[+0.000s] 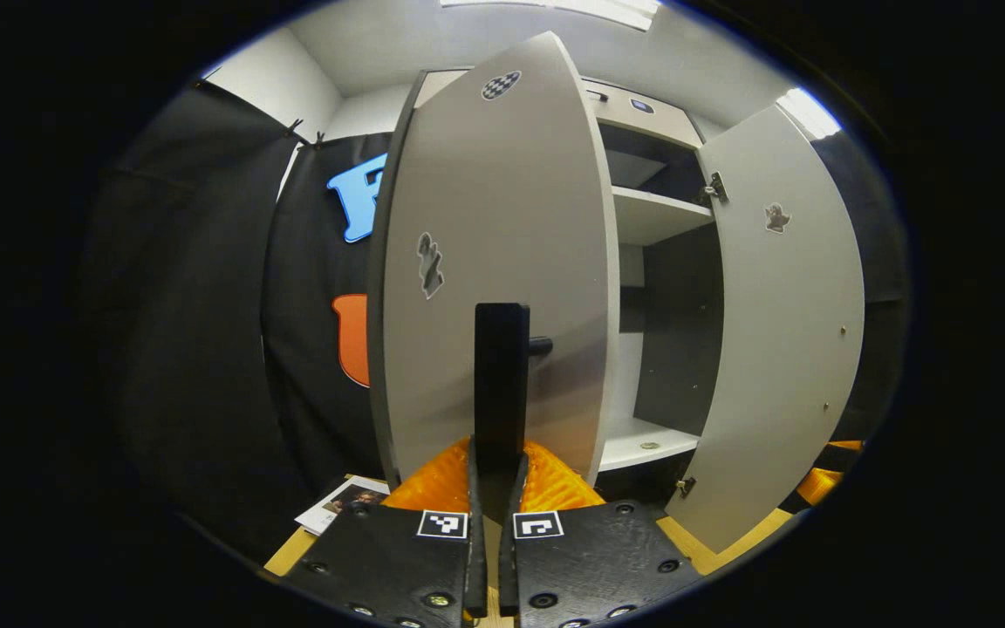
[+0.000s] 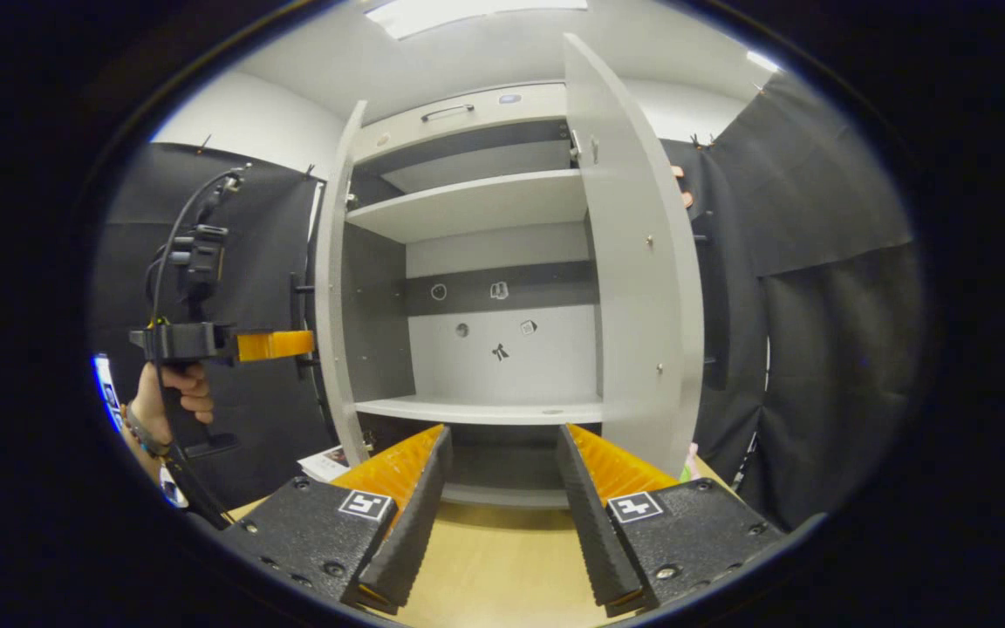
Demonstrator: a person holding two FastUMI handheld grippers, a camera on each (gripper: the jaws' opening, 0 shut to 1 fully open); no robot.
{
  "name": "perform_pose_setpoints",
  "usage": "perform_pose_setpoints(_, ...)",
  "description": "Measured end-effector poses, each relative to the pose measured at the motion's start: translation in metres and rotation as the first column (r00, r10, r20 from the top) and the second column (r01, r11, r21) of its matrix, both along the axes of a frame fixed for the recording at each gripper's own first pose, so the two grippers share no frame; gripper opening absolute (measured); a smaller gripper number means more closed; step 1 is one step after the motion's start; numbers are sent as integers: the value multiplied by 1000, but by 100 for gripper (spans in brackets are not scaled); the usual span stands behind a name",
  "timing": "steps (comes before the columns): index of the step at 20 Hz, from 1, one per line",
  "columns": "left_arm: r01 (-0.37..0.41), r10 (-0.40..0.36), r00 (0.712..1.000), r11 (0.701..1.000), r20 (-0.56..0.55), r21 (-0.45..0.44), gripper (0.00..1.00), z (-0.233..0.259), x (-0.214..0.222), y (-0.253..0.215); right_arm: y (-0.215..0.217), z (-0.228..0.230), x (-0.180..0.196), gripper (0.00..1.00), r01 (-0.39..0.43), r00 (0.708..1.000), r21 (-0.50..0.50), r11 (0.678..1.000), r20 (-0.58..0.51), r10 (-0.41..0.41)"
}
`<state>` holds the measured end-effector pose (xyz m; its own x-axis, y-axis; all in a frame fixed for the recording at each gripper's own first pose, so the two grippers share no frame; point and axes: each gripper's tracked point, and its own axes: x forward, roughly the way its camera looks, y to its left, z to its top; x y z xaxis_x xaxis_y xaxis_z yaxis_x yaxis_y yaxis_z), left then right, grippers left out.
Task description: Open the right door of the double-door shoe cabinet with the right hand, and open the left door with the left hand.
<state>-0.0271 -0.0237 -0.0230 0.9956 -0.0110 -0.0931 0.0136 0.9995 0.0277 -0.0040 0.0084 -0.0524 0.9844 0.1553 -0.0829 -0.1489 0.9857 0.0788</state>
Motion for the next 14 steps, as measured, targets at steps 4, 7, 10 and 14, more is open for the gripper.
perform_pose_setpoints(4, -4, 4, 1000, 1000, 8, 20, 5, 1, -4, 7, 14, -3, 10, 76, -14, 1000, -8, 1000, -6, 14)
perform_pose_setpoints(7, -41, 40, 999, 999, 22, 29, 5, 2, -11, 25, 21, -4, 16, 79, -18, 1000, -15, 1000, -3, 18)
perform_pose_setpoints(10, -93, 92, 995, 995, 37, 22, 4, 5, -16, 40, 25, -7, 24, 76, -18, 1000, -15, 1000, -9, 18)
perform_pose_setpoints(14, -141, 140, 990, 990, 32, 20, 4, 2, -24, 66, 29, -10, 35, 79, -17, 1000, -9, 1000, -15, 17)
